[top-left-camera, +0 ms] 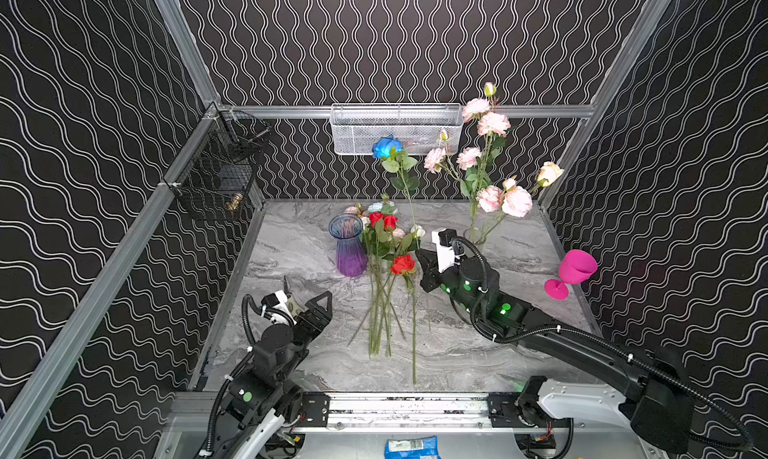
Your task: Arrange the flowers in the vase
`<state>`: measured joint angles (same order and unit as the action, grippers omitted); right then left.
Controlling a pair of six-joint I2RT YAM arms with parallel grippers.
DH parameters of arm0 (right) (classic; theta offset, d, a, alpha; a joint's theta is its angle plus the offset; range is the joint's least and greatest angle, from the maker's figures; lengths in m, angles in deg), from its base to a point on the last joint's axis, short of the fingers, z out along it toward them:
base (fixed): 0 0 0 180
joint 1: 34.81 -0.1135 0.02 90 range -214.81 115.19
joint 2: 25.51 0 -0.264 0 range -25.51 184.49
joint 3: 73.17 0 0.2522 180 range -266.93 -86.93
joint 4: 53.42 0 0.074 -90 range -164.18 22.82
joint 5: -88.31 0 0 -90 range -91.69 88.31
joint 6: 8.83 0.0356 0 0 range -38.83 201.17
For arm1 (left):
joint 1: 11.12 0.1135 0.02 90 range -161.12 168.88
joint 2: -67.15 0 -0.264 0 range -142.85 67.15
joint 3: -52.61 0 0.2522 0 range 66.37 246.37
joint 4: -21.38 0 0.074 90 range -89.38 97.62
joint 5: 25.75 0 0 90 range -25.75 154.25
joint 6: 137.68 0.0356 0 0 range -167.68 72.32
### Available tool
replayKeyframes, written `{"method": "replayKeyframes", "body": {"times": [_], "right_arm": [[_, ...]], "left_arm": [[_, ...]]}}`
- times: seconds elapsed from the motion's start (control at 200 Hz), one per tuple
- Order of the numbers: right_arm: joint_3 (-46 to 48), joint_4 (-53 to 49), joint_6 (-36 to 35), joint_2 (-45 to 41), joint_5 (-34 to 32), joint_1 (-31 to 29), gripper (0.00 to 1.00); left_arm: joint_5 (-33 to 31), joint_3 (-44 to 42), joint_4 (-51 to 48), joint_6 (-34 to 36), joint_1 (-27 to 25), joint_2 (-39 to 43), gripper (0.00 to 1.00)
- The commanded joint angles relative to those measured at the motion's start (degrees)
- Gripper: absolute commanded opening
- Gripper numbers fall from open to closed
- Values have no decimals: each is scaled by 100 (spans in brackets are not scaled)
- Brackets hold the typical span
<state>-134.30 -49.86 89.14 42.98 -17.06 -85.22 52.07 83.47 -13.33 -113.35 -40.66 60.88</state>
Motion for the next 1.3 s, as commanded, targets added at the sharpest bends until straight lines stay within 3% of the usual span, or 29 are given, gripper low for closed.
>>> {"method": "replayKeyframes", "body": {"times": [0.0,0.27,0.586,0.761,1.041,1.191,1.291], "right_arm": [[-88,528,-106,86,-5,-24,0],[-23,741,-60,203,-17,-39,0],[79,1141,-386,69,-230,-57,0],[56,1389,-630,1,-326,-56,0],[70,2136,-915,34,-861,2,0],[-302,2333,-1379,181,-933,9,0],[-434,2840,-2123,240,-1086,47,0]], "left_arm": [[-197,-128,21,-144,-1,180,96],[-118,165,-230,326,0,45,98],[594,-55,595,868,0,-222,98],[1166,-383,1546,878,0,-512,98],[2135,-728,3606,664,1,-1868,98],[2556,-705,4476,580,-7,-2830,97],[2826,-661,5052,552,0,-3278,96]]}}
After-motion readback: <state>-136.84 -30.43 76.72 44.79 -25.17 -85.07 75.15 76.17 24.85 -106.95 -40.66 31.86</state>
